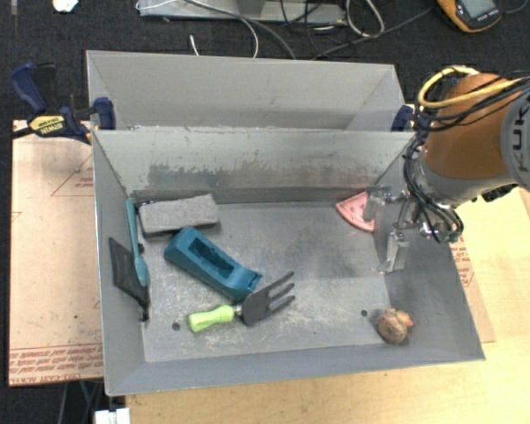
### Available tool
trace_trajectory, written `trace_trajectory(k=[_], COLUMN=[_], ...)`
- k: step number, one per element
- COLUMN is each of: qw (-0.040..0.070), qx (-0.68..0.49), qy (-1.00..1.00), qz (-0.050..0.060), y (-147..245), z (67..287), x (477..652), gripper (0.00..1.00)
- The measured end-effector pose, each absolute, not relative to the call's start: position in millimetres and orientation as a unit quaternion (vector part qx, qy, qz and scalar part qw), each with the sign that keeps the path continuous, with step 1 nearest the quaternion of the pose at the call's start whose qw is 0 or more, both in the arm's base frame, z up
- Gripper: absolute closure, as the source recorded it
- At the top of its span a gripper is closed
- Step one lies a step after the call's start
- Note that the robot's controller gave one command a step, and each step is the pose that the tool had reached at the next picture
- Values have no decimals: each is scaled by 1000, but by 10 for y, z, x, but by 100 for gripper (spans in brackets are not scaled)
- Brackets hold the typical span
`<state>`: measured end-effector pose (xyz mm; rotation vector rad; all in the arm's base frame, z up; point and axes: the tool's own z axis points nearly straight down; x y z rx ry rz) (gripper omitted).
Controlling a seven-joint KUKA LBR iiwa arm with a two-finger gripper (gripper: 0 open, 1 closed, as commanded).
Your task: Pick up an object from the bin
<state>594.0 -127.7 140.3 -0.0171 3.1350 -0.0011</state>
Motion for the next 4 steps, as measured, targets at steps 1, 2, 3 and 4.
trace_trajectory(k=[1, 2, 3, 4], qw=[4, 4, 4, 0], qx=[-43, 44, 82, -46], qy=[999, 999, 997, 999], qz=[-1, 0, 0, 0], y=[-856, -650, -338, -9], z=[1013, 889, 1514, 1908], x=[6044, 6080, 5837, 5536], gripper=[0, 0, 0, 0])
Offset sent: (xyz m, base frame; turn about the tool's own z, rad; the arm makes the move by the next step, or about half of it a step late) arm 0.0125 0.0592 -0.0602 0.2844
